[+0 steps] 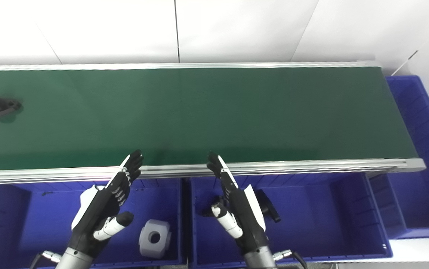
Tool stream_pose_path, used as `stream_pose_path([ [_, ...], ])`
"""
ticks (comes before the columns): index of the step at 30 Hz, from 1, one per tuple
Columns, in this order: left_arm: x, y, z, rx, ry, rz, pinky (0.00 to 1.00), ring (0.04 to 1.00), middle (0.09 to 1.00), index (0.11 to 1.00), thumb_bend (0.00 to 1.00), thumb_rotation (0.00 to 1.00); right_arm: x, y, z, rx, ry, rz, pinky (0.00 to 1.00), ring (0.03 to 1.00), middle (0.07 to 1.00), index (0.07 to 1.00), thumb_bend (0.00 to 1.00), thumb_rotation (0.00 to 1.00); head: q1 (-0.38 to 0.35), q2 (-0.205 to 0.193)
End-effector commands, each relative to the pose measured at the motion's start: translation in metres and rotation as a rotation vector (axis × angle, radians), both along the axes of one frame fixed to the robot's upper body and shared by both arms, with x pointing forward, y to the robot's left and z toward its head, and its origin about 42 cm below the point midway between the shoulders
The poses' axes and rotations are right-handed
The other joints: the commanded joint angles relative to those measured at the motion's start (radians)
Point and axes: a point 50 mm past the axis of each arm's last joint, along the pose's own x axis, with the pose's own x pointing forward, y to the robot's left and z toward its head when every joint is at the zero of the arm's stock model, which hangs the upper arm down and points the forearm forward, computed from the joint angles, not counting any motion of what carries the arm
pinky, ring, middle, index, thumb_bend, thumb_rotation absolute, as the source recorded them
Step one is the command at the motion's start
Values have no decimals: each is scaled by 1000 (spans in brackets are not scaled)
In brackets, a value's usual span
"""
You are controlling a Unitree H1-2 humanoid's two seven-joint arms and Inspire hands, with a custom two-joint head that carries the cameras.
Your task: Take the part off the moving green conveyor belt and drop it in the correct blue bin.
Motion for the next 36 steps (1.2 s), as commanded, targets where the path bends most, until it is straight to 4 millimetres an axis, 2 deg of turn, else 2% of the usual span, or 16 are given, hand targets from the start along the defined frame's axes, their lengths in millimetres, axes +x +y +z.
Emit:
stream_pose_path([
  [1,-1,1,8,-21,-46,-1,1000,1000,995,983,807,763,0,2,9,23,-52,-4,972,950,966,970,861,998,1,-1],
  [36,1,0,6,0,-53,-2,1000,994,987,974,802,784,1,2,7,25,-50,-3,970,937,959,970,858,994,5,-6],
])
